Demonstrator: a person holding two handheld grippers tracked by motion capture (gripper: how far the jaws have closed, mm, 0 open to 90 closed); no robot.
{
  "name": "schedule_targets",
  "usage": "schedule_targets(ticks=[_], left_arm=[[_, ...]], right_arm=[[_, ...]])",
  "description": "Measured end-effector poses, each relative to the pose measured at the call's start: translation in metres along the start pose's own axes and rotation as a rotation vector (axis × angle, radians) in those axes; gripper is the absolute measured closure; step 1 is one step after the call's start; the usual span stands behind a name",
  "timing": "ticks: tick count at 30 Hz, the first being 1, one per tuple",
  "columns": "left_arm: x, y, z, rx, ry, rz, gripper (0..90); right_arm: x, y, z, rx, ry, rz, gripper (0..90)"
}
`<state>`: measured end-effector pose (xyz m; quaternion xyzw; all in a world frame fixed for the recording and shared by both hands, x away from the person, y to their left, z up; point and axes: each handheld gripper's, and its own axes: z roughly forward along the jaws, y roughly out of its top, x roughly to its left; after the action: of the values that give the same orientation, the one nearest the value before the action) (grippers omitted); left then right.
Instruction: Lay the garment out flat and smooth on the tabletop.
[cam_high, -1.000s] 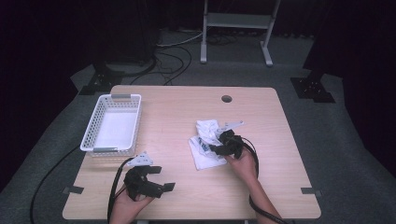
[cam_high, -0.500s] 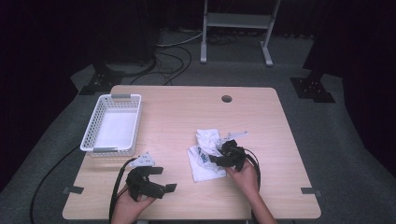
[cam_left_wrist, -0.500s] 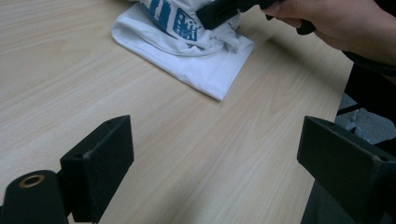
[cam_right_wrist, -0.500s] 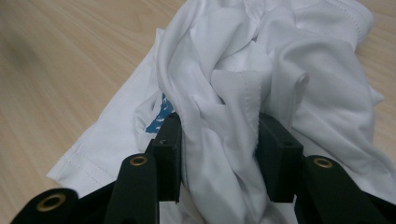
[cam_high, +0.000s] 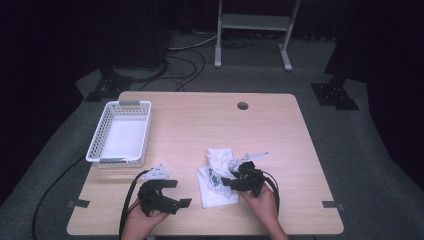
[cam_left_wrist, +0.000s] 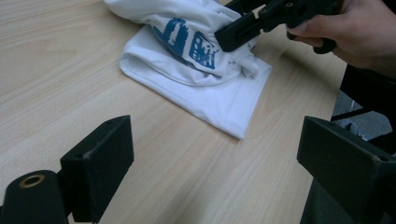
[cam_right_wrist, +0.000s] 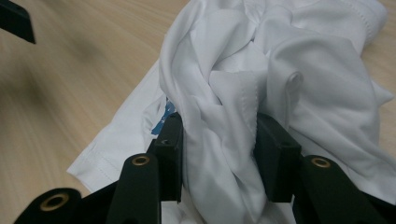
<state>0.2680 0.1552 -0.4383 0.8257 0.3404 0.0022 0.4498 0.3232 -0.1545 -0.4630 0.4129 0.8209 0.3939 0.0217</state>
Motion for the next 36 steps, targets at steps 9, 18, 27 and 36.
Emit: schedule_targets(ticks=[9,18,27,36], left_arm=[[0.001,-0.002,0.007,0.014,-0.01,-0.003,10.0],[0.0,-0.002,0.009,0.013,-0.002,0.011,11.8],[-0.002,-0.002,0.013,0.021,-0.005,0.021,12.5],[-0.003,-0.004,0.017,0.031,-0.01,0.024,12.4]], right_arm=[[0.021,-0.013,0.002,-0.029,0.057,0.039,59.0],[0.042,-0.017,0.0,-0.016,0.049,-0.04,48.6],[0.07,0.009,-0.01,-0.051,-0.037,-0.226,42.7],[0.085,0.032,0.005,-0.023,-0.117,-0.362,44.4]])
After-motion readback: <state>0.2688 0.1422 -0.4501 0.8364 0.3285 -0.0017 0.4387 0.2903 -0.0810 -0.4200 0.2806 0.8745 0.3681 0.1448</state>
